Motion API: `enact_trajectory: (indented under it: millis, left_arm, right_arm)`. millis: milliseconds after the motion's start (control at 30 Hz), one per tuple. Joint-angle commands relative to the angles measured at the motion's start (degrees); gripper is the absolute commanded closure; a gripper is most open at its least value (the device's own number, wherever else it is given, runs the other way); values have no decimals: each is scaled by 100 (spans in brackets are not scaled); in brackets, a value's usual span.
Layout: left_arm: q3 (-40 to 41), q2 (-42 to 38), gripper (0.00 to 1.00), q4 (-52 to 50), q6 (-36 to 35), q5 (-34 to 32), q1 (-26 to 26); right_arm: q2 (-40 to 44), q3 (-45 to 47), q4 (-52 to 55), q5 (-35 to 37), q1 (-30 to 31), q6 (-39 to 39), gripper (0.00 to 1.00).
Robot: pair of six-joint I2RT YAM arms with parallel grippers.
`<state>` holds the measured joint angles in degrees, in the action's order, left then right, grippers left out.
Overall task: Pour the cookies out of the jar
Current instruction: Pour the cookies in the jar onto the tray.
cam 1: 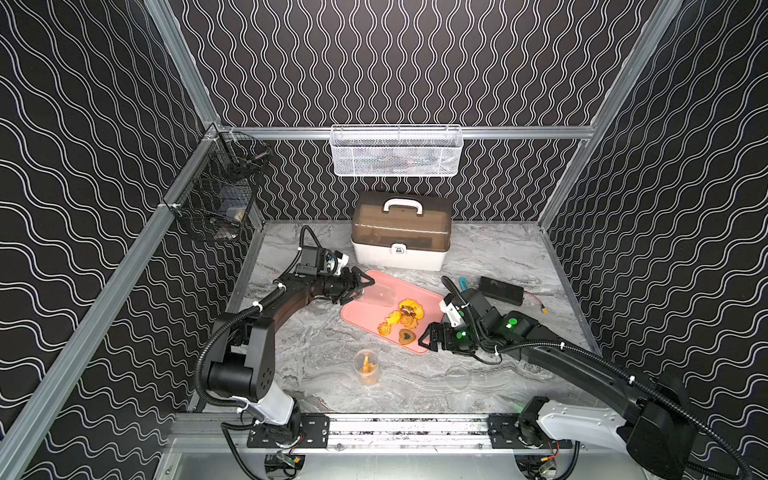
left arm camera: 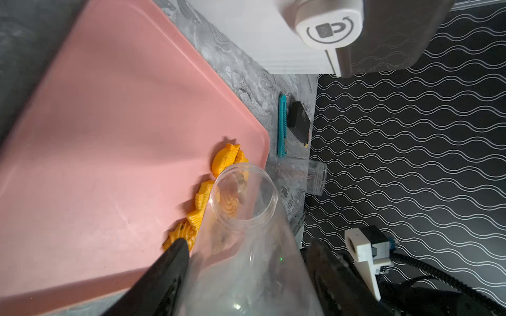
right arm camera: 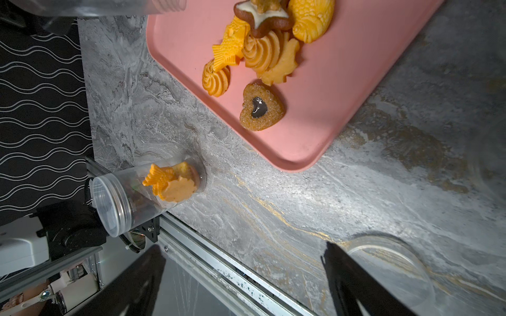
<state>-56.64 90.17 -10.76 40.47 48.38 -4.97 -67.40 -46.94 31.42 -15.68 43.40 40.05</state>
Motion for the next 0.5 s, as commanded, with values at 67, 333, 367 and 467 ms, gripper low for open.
enact_trajectory:
  millis: [67,333,367,467]
  left_arm:
    - [115,-352,29,738,688,426,23]
    - [566,-932,28,2139,2146,723,23]
    - [648,-1004,28,2374,2374,725,23]
    - [930,-1259,28,3121,3107,703,23]
  right_arm:
    - [160,-35,-35,126,-7,36,2]
    - [543,-575,233,-219,-458,-60,0]
    - [595,-631,220,-320,-567,-55,0]
    - [752,-804,82,-923,-1056,44,0]
